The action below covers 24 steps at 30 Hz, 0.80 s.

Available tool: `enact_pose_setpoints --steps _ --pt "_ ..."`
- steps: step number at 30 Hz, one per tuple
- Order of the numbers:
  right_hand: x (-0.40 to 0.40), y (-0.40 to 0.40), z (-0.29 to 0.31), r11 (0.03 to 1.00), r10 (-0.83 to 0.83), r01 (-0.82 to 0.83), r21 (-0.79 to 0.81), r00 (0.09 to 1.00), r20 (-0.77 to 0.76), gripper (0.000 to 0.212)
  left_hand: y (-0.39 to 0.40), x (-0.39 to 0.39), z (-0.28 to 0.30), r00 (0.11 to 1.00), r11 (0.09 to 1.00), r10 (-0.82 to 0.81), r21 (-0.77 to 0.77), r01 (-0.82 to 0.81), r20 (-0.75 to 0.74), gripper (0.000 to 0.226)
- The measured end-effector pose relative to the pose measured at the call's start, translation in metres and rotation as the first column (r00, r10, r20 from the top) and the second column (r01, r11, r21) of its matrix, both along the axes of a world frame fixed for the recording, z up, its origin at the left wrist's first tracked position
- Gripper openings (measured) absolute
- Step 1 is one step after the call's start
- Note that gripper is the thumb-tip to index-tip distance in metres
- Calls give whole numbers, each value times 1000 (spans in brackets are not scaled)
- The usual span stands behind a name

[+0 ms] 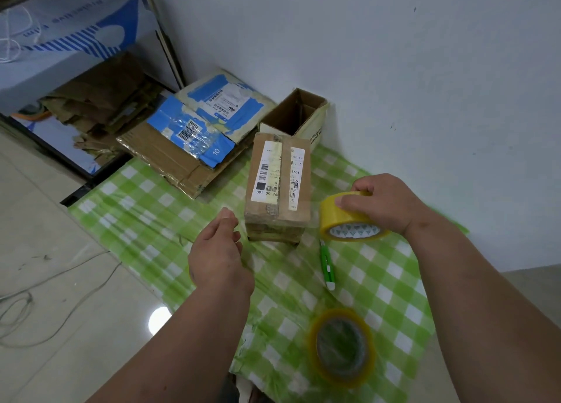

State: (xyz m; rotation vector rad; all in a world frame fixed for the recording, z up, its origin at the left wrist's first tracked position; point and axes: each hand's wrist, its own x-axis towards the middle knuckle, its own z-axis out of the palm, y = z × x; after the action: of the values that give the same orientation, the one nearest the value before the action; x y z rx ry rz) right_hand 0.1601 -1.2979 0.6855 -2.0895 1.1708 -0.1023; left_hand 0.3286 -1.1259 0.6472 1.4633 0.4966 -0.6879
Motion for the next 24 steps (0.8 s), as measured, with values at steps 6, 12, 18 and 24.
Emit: enact_pose_setpoints --steps 6,12,18,24 --pt "4 -5 -10 999 46 -45 6 996 -73 45 0 0 -7 1000 1000 -5 10 5 -24 9" --pt "20 1 -24 994 89 -102 -33 960 -266 45 1 4 -20 997 992 -81 99 82 -20 8" --pt "32 4 -40 980 130 -176 -94 921 -367 44 -1 15 -24 983 951 -181 246 186 -41 26" --pt "36 5 -50 974 107 -178 -140 906 -409 48 -2 25 -17 959 902 -278 327 281 -56 47"
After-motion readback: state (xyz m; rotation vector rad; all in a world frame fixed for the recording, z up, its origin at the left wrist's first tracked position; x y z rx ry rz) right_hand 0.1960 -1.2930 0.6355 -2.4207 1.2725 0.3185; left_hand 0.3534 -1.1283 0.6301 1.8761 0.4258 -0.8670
